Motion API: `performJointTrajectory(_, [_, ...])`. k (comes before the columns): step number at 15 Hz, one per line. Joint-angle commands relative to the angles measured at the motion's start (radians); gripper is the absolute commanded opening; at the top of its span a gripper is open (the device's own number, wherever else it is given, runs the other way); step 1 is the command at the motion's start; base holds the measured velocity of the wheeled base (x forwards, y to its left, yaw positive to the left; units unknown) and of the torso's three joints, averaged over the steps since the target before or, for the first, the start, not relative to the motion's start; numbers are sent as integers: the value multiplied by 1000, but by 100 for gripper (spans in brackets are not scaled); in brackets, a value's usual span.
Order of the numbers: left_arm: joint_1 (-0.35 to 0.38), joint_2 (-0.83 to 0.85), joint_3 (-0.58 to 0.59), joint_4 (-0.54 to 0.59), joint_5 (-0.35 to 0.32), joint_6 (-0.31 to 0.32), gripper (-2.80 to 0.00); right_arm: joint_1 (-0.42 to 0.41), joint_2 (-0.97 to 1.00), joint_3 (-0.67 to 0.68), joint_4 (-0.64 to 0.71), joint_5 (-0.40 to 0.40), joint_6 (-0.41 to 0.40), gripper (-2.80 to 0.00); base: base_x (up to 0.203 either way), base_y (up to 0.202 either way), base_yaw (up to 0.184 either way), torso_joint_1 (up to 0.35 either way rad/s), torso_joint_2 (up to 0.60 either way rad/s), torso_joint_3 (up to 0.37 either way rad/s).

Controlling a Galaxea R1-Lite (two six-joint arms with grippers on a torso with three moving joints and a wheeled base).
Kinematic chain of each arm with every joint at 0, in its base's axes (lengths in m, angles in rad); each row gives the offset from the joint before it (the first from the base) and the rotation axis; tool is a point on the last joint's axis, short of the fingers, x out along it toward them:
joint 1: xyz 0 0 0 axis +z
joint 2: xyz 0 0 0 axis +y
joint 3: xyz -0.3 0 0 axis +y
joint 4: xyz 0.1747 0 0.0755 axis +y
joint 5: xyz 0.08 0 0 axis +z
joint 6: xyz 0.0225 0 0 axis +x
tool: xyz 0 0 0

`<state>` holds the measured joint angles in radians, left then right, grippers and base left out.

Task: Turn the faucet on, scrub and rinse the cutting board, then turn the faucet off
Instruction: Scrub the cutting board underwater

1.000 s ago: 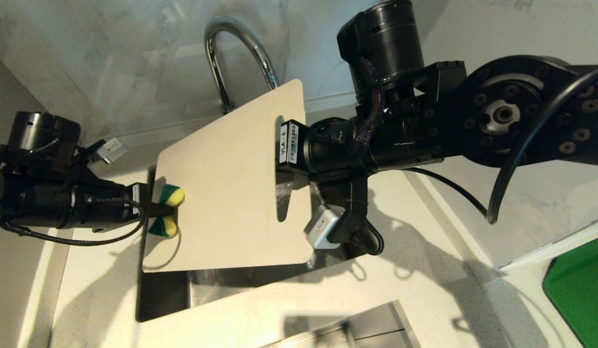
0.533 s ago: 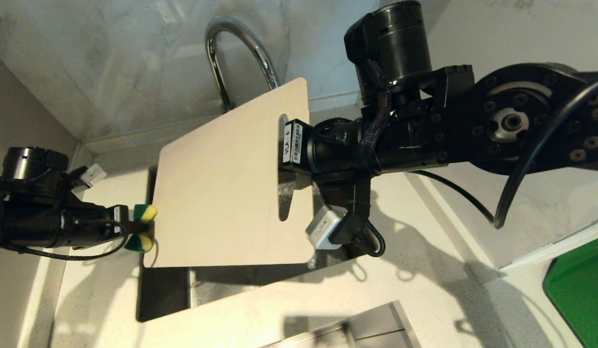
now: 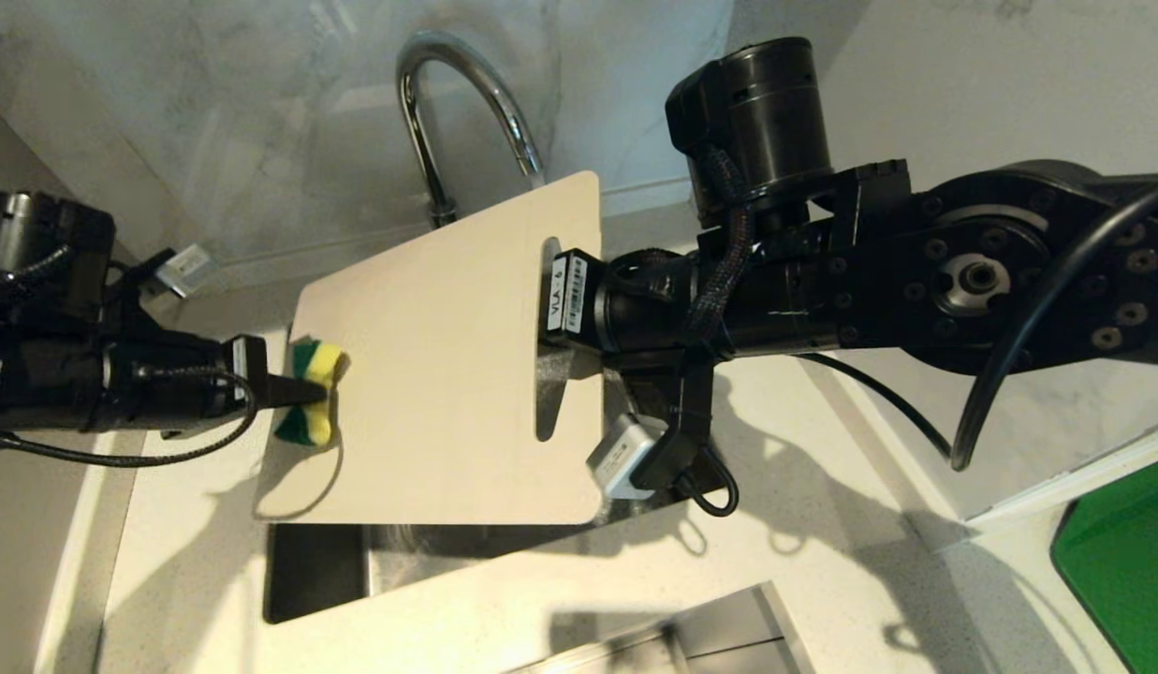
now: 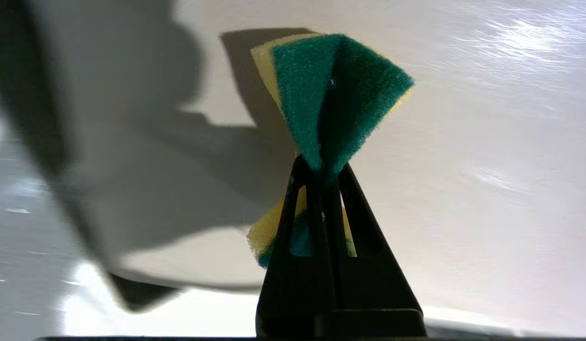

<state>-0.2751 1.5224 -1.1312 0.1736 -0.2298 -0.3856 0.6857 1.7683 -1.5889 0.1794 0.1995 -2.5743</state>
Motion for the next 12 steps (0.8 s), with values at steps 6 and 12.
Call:
performJointTrajectory(6, [-413,-43,-92,89,184,-216,-280,-1,-3,-6,2,-2,-12,-280,0,0,0,0,0,0])
performJointTrajectory(12, [-434,-54,33,55,247,-232,-280,-14,-21,-4,2,-2,-8,-280,0,0,0,0,0,0])
